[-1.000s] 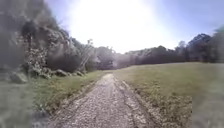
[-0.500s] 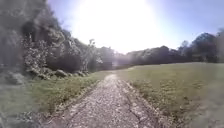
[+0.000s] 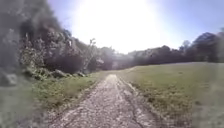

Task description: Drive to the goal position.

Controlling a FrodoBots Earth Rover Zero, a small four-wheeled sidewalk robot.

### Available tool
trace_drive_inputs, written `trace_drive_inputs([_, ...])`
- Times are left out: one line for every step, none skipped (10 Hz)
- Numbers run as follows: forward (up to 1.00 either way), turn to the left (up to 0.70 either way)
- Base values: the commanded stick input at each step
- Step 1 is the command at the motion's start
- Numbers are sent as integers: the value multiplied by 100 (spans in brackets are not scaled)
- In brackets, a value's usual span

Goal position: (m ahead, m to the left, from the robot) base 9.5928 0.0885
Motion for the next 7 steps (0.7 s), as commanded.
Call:
trace_drive_inputs([50, 0])
trace_drive_inputs([50, 0])
trace_drive_inputs([50, 0])
trace_drive_inputs([50, 0])
trace_drive_inputs([50, 0])
trace_drive_inputs([50, 0])
trace_drive_inputs([50, 0])
